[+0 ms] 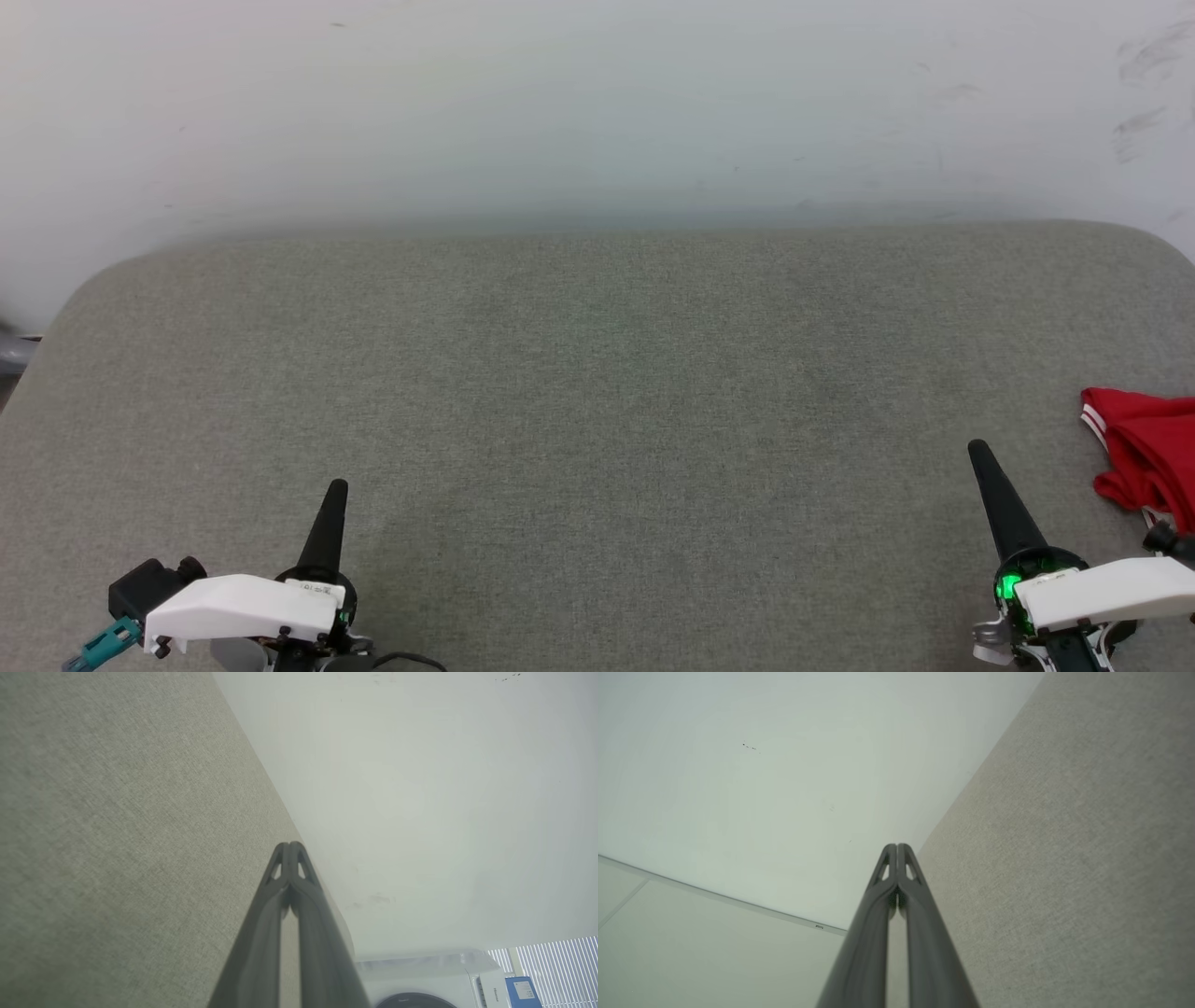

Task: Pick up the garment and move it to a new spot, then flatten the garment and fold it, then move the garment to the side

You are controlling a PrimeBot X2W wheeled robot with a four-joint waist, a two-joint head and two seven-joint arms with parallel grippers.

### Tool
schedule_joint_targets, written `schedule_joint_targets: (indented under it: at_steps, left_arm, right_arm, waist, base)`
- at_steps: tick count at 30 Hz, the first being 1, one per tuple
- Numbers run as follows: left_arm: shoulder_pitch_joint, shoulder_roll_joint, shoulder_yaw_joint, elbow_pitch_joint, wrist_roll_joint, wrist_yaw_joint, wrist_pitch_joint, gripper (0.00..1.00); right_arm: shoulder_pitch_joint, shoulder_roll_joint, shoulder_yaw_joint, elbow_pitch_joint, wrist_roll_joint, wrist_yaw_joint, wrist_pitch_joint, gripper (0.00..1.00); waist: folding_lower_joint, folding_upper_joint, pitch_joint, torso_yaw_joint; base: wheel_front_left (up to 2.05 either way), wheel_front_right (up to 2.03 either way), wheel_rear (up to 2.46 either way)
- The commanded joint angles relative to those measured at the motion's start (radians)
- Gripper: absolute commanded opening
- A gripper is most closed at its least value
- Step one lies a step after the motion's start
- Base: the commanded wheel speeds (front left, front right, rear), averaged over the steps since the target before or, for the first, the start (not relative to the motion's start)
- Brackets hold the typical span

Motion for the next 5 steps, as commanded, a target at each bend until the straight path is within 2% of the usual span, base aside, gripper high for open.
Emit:
schedule_joint_targets:
  at_steps: [1, 5]
  left_arm:
    - [-0.023, 0.0, 0.007, -0.004, -0.023, -0.009, 0.008, 0.0]
    - [-0.027, -0.003, 0.013, -0.002, -0.048, -0.012, 0.015, 0.0]
  right_arm:
    - [-0.025, -0.006, -0.002, 0.002, 0.028, 0.0, -0.001, 0.0]
    - [-0.03, -0.006, -0.003, 0.012, 0.056, 0.0, 0.0, 0.0]
  waist:
    - [-0.0001, 0.0, 0.0, 0.0]
    - [-0.0001, 0.0, 0.001, 0.001]
  base:
    - [0.0, 0.0, 0.0]
    - [0.0, 0.0, 0.0]
